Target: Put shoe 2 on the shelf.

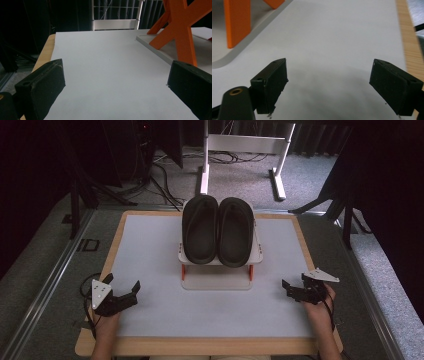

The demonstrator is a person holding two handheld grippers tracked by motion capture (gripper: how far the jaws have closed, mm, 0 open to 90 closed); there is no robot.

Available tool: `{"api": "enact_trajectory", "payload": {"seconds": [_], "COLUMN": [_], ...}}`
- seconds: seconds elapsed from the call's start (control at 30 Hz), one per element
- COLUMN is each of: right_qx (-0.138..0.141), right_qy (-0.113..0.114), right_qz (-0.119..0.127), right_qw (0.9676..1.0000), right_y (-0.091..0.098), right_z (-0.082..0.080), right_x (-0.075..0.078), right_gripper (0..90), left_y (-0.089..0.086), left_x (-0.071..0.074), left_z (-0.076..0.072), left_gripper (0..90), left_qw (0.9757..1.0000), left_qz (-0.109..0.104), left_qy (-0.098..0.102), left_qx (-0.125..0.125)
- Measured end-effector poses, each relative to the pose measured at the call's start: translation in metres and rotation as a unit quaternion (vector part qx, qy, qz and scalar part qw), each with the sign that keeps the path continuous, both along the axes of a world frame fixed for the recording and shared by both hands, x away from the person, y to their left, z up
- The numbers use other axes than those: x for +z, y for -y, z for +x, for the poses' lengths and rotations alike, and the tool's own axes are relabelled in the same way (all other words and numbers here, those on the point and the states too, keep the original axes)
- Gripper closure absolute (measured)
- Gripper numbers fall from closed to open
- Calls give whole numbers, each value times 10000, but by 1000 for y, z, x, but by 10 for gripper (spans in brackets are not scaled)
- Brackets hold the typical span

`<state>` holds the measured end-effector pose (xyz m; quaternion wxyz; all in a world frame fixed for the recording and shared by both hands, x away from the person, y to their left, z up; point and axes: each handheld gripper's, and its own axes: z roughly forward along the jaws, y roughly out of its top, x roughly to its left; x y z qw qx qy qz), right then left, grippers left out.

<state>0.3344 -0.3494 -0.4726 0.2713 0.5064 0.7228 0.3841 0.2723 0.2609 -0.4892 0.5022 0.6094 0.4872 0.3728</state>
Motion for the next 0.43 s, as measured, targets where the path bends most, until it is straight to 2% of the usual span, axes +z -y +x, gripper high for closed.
{"api": "enact_trajectory", "payload": {"seconds": [0.03, 0.13, 0.27, 0.43], "right_qx": [-3, -14, 21, 37], "right_qy": [126, 220, 218, 198], "right_qz": [-56, -160, -267, -271], "right_qw": [9999, 9996, 9994, 9994], "right_y": [1, 1, -1, -2], "right_z": [-3, -4, -4, -4], "right_x": [-2, -6, -6, -7], "right_gripper": [140, 141, 141, 145], "left_y": [0, 0, 0, 0], "left_x": [0, 0, 0, 0], "left_z": [0, 0, 0, 0], "left_gripper": [8, 8, 8, 8], "left_qw": [10000, 10000, 10000, 10000], "left_qz": [7, 12, 4, 11], "left_qy": [5, 0, 1, -5], "left_qx": [-5, -5, -11, -14]}}
